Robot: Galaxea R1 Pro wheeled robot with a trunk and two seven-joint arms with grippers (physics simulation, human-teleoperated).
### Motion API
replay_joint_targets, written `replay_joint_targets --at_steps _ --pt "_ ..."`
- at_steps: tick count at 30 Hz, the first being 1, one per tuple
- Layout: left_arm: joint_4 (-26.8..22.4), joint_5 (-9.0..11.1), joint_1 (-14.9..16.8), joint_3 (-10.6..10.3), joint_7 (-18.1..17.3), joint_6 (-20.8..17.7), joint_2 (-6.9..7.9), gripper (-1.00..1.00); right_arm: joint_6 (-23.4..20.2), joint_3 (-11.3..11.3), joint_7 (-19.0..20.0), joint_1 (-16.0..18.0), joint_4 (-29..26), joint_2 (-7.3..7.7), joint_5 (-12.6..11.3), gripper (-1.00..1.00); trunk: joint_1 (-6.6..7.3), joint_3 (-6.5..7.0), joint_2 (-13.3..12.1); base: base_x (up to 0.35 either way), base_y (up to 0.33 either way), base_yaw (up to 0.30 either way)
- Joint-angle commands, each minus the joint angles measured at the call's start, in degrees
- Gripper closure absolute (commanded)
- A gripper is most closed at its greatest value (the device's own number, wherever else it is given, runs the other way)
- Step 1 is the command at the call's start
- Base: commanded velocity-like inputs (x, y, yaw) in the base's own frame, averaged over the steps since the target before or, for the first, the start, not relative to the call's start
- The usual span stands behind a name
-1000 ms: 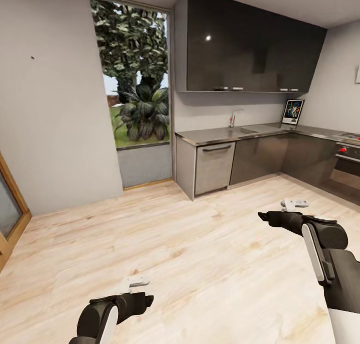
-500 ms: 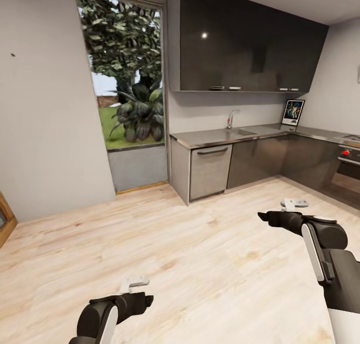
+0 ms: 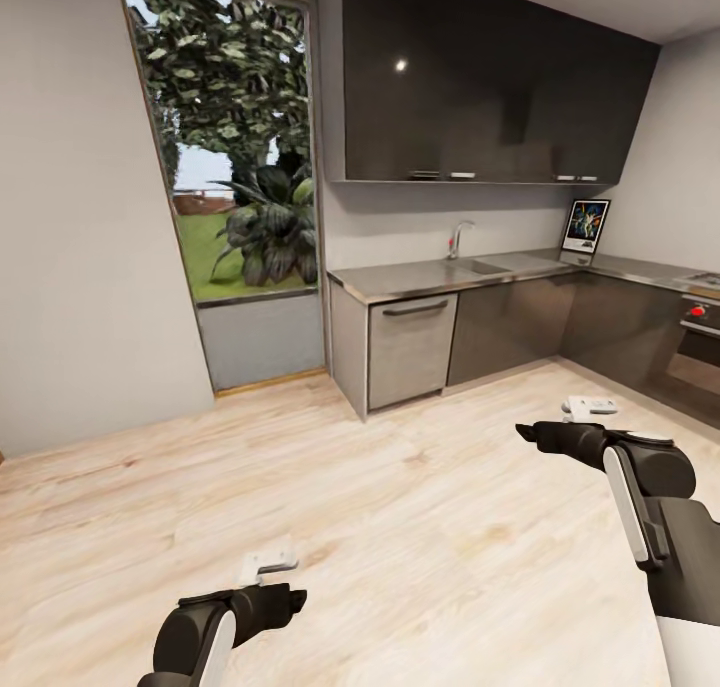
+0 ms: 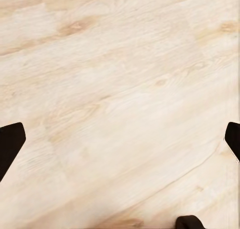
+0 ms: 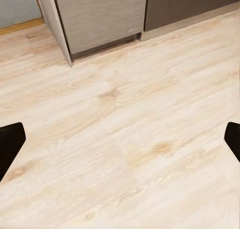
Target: Pick up the poster from the kitchen countertop and hang it on one of the wall nails in the kitchen.
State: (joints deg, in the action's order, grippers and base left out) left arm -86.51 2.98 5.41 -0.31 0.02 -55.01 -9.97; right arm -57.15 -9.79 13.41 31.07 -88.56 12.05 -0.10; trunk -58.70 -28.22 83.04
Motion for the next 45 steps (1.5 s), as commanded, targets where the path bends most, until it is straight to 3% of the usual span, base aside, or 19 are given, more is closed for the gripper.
replay_joint_targets --at_steps 1,20,22,26,27,34,35,36,38,40,45 --pt "-0.1 0.3 0.0 0.0 0.1 -0.3 -0.03 -1.0 -0.2 0.0 0.2 0.0 0.0 0.01 0.0 -1.0 -0.03 -0.07 0.0 0.296 -0.213 0.0" --pt "0.0 0.3 0.0 0.6 0.1 -0.3 -0.03 -1.0 -0.2 -0.1 0.2 0.0 0.0 0.03 0.0 -1.0 -0.03 -0.07 0.0 0.296 -0.213 0.0" --pt "0.0 0.3 0.0 1.9 0.1 -0.2 -0.03 -1.0 -0.2 -0.1 0.2 0.0 0.0 0.05 0.0 -1.0 -0.03 -0.07 0.0 0.296 -0.213 0.0" --pt "3.3 0.3 0.0 4.4 0.2 0.3 2.05 -1.0 -0.2 -0.1 0.2 0.0 0.0 0.04 0.0 -1.0 -0.03 -0.07 0.0 0.296 -0.213 0.0" --pt "7.6 0.4 0.0 6.3 0.1 2.9 3.61 -1.0 -0.2 -0.1 0.2 0.0 0.0 0.03 0.0 -1.0 -0.03 -0.07 0.0 0.296 -0.213 0.0" --pt "15.0 0.4 0.0 11.6 0.0 10.7 5.34 -1.0 -0.2 -0.1 0.2 0.0 0.0 0.07 0.0 -1.0 -0.03 -0.07 0.0 0.296 -0.213 0.0" --pt "19.3 0.5 -0.1 14.7 -0.1 12.0 6.02 -1.0 -0.2 -0.1 0.2 0.0 0.0 0.08 0.0 -1.0 -0.03 -0.07 0.0 0.296 -0.213 0.0" --pt "20.3 0.5 -0.1 15.4 -0.1 12.5 6.25 -1.0 -0.2 -0.1 0.2 0.0 0.0 0.08 0.0 -1.0 -0.03 -0.07 0.0 0.296 -0.213 0.0" --pt "22.3 0.5 -0.1 16.7 -0.2 13.9 6.63 -1.0 -0.2 -0.1 0.2 0.0 0.0 0.08 0.0 -1.0 -0.03 -0.07 0.0 0.296 -0.213 0.0" --pt "26.5 0.5 -0.1 18.0 -0.3 18.0 7.66 -1.0 -0.2 -0.1 0.2 0.0 0.0 0.08 0.0 -1.0 -0.03 -0.07 0.0 0.296 -0.213 0.0" --pt "30.4 0.6 -0.1 18.8 -0.4 21.8 9.28 -1.0 -0.2 -0.1 0.2 0.0 0.0 0.08 0.0 -1.0 -0.03 -0.07 0.0 0.296 -0.213 0.0"
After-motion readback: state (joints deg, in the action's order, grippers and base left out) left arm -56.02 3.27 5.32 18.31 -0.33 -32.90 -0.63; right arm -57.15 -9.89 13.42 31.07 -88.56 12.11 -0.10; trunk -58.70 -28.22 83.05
